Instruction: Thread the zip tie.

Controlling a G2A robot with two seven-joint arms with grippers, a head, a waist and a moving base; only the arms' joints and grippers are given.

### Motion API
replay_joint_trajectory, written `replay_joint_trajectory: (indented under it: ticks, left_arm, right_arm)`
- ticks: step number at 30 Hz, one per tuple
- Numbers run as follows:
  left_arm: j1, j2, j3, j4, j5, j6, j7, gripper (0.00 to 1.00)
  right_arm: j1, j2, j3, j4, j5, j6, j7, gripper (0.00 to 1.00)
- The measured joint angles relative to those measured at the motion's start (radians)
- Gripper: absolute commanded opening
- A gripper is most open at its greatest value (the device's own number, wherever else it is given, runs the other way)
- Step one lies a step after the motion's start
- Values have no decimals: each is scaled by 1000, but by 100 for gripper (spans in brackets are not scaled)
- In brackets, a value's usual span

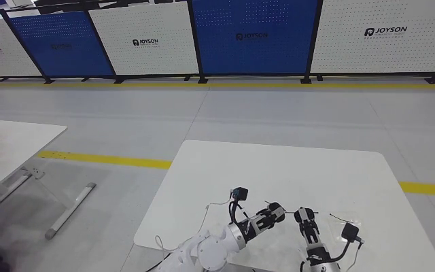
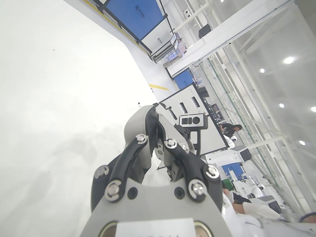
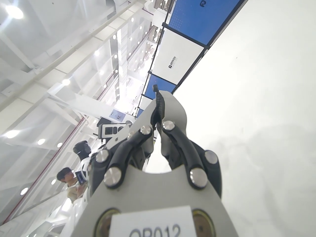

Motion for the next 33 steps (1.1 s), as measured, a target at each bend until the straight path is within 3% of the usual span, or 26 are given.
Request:
replay_joint_trajectory:
  ticks: [11,14,21,33]
  left_arm:
    - [-21,-4,1,25,-29,22,-20,0]
    - [-17,-3,4,16,10,32,-5,18]
    - [1,0,4,-14,87,58,30,34]
    - [-2,-2,27,-23,140,79,16,20]
  right_arm:
    - [-5,-2,12,2,-19,3,-4,0]
    - [-5,-4,11,1,-22,8,-6,0]
    - [-2,-7,7,1,-41,24,-20,0]
    - [3,-13,-3,-5,-69,46,-25,0]
